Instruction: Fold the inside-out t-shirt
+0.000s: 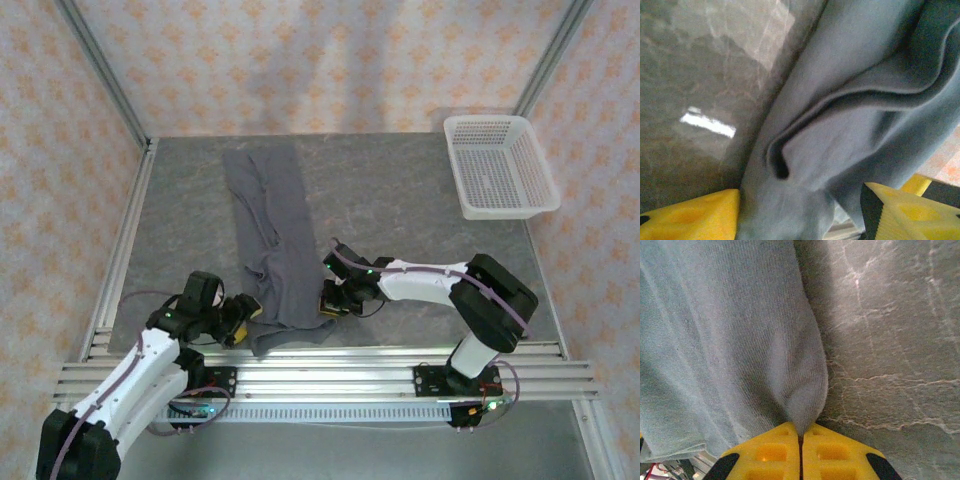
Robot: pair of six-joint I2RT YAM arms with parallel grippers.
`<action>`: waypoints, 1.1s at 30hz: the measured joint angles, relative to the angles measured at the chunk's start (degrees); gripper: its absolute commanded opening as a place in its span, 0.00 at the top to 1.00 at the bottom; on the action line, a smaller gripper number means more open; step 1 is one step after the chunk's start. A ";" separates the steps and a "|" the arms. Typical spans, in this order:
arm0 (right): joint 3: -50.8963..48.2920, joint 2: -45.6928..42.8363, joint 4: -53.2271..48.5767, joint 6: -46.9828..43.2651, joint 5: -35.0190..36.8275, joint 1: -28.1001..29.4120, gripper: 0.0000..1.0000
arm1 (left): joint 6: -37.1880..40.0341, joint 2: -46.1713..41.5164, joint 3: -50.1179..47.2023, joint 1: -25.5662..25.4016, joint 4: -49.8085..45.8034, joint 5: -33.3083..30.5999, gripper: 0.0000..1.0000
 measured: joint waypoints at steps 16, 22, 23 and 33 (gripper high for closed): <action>0.48 0.00 -1.38 0.04 0.85 0.00 0.97 | -3.19 2.01 -1.75 -0.28 1.95 -2.97 0.64; 0.59 -0.02 -1.81 0.00 1.44 0.00 0.99 | -2.58 1.95 -1.66 -0.37 0.46 -4.26 1.00; 0.57 -0.11 -1.92 0.00 1.66 0.00 0.99 | -2.34 1.62 -1.70 -0.37 1.27 -4.74 1.00; -2.64 -7.89 -2.80 0.50 4.22 2.78 1.00 | -1.27 -11.78 -1.07 -2.36 -6.27 -5.79 1.00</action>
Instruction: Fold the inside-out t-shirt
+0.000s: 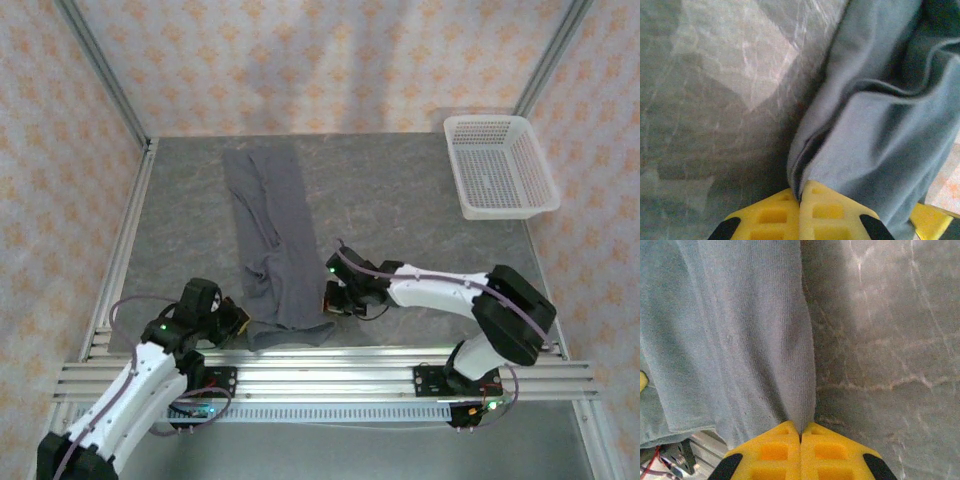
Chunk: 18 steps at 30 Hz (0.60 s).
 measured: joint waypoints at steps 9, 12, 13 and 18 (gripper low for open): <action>1.46 -7.74 -8.50 -0.87 3.17 0.96 1.00 | -3.78 -16.68 0.74 -1.05 -9.20 -0.39 1.00; 9.40 -6.78 -9.97 -3.15 5.55 0.11 1.00 | -3.28 -11.39 4.72 -1.05 -9.25 -3.08 1.00; 11.69 -6.12 -9.90 -3.82 6.19 -0.48 1.00 | -2.78 -9.35 6.86 -1.05 -9.22 -4.46 1.00; 21.99 -0.68 -9.92 -8.04 9.88 -6.08 1.00 | 1.44 3.67 19.82 -0.98 -4.70 -12.44 1.00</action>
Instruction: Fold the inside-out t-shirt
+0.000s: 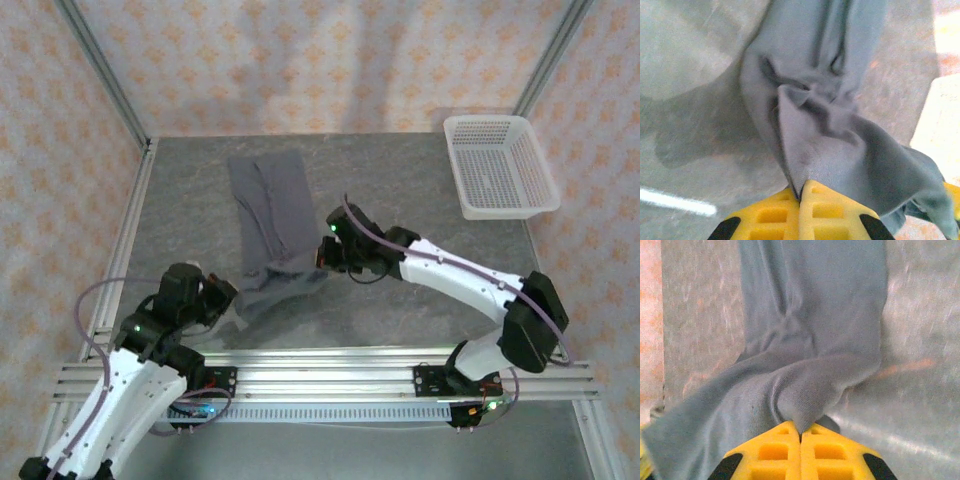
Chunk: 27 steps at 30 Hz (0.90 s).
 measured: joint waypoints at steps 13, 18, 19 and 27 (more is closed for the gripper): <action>32.57 26.56 3.48 -8.50 -2.67 -12.81 1.00 | 14.16 33.81 19.04 14.23 18.71 -5.92 1.00; 47.71 38.42 3.52 -9.99 -5.51 -15.96 1.00 | 17.92 47.76 25.42 16.79 27.65 -5.42 1.00; 50.71 40.70 3.06 -10.21 -6.03 -16.37 1.00 | 18.23 49.57 25.83 17.16 28.79 -5.29 1.00; 76.85 59.10 -0.35 -10.86 -8.41 -18.01 0.99 | 20.76 64.37 34.23 19.32 35.78 -4.02 1.00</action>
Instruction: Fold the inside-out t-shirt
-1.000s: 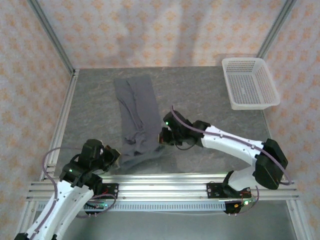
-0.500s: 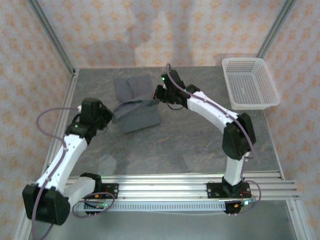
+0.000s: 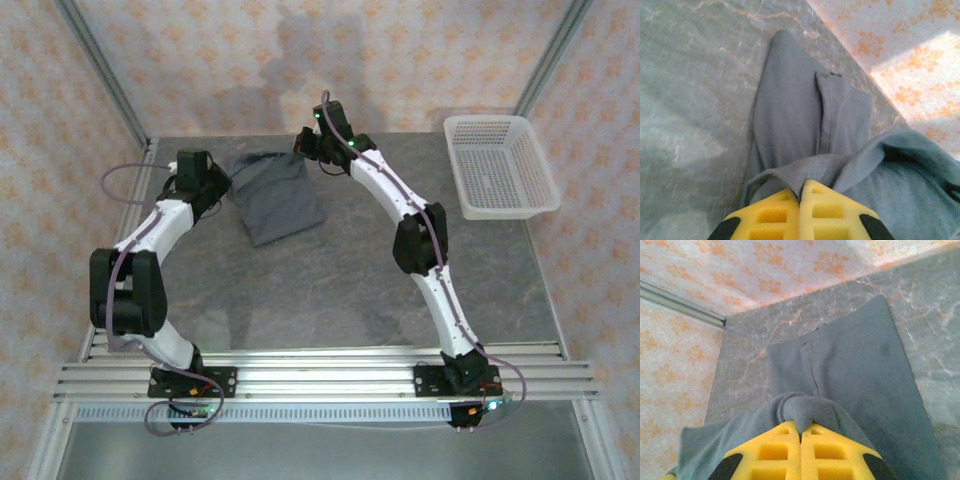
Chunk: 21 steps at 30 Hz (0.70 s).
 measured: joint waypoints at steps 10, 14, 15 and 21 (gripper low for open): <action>9.16 9.49 -0.26 0.83 -1.03 -2.40 0.35 | 0.17 16.63 11.43 3.43 3.37 1.73 0.49; 6.86 7.43 -3.32 -0.28 -1.29 -4.07 0.38 | -0.11 19.08 12.81 5.92 3.67 4.15 0.32; 2.80 5.16 -3.58 -0.98 -1.25 -4.44 0.38 | -0.09 18.93 12.79 6.36 3.69 4.57 0.32; -37.35 -14.21 5.95 -2.19 -3.23 -4.48 0.41 | -0.28 5.64 0.11 6.78 6.03 9.22 0.34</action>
